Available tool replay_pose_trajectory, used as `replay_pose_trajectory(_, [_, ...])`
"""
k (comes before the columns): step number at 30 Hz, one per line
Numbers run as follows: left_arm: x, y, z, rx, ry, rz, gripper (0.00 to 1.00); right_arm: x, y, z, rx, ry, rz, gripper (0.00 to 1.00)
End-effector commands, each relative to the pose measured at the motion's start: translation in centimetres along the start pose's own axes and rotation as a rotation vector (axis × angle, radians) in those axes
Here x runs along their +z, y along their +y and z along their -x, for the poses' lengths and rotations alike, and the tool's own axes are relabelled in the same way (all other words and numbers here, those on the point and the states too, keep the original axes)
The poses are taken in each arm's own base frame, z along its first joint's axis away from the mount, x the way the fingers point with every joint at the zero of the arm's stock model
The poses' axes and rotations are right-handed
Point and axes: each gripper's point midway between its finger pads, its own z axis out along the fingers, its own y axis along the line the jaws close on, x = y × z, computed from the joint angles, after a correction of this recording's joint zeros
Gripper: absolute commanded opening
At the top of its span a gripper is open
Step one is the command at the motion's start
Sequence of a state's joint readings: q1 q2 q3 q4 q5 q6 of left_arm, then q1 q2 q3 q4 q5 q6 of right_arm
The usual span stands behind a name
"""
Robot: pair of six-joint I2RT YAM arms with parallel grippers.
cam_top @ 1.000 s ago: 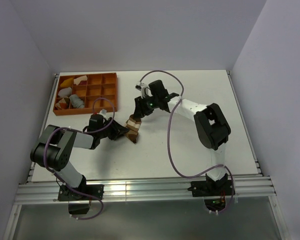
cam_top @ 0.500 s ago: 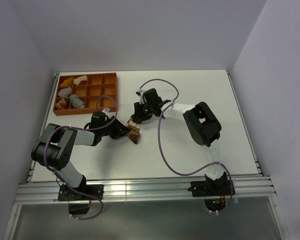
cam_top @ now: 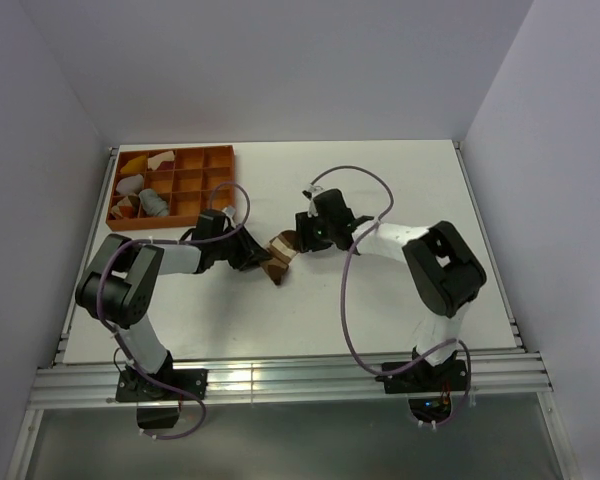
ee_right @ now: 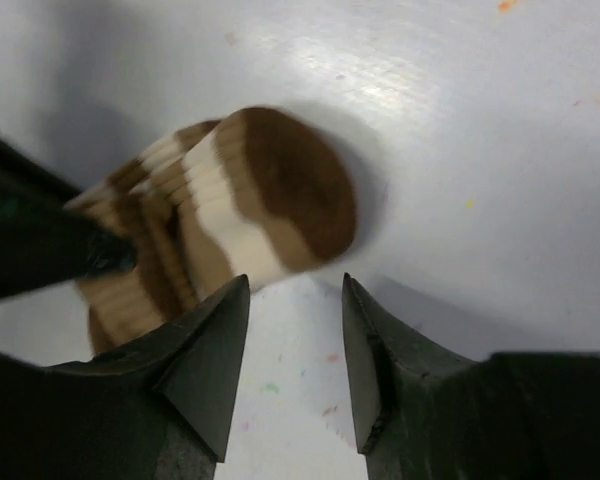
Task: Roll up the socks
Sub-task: Roll the sock at the center of the board.
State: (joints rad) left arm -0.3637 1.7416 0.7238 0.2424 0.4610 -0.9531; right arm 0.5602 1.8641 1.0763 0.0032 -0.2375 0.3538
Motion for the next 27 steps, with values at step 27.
replay_pose_trajectory(27, [0.8, 5.3, -2.8, -0.036, 0.155, 0.224, 0.00, -0.3, 10.9, -5.0, -0.913, -0.240, -0.201, 0.65])
